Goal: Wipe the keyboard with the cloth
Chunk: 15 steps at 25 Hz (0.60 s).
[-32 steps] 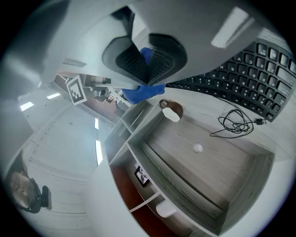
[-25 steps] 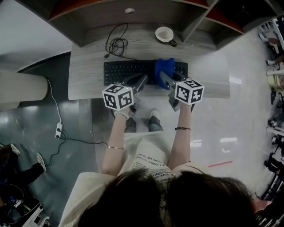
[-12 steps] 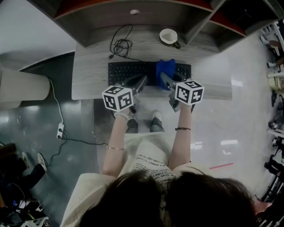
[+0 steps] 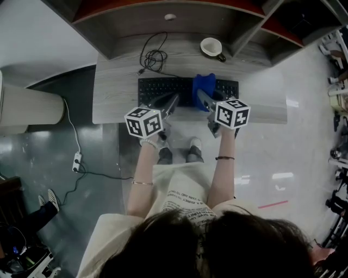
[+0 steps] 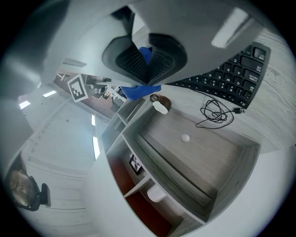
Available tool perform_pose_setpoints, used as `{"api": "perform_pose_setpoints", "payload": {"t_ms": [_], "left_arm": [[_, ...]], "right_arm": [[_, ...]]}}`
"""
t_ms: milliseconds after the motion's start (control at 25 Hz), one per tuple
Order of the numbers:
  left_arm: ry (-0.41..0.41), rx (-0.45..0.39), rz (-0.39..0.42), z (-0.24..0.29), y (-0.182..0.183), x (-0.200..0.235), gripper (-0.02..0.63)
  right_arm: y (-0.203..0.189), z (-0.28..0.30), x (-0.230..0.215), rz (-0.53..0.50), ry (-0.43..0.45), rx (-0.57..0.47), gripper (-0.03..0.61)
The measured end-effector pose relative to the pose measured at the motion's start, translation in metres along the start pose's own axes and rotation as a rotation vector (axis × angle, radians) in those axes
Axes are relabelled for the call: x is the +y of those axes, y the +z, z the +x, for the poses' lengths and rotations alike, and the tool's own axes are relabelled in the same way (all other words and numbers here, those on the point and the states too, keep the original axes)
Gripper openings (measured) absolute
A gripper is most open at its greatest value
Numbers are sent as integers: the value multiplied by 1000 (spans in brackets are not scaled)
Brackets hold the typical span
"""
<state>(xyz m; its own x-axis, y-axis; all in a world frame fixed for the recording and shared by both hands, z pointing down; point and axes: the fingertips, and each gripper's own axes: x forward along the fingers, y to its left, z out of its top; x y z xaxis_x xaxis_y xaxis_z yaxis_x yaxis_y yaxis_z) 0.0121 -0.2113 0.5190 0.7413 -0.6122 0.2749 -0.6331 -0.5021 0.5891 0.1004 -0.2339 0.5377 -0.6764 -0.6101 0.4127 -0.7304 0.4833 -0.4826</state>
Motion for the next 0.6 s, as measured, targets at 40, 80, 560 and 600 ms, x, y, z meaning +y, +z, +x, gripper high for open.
{"api": "perform_pose_setpoints", "payload": {"t_ms": [40, 80, 560, 600], "left_arm": [[0, 0, 0, -1, 0, 1, 2], [0, 1, -1, -2, 0, 3, 2], [1, 7, -2, -17, 3, 19, 2], [0, 7, -1, -18, 4, 20, 2]], "right_arm": [[0, 2, 1, 0, 1, 0, 58], [-1, 3, 3, 0, 2, 0, 58], [-7, 24, 19, 5, 11, 12, 58], [-8, 26, 21, 3, 12, 12, 58]]}}
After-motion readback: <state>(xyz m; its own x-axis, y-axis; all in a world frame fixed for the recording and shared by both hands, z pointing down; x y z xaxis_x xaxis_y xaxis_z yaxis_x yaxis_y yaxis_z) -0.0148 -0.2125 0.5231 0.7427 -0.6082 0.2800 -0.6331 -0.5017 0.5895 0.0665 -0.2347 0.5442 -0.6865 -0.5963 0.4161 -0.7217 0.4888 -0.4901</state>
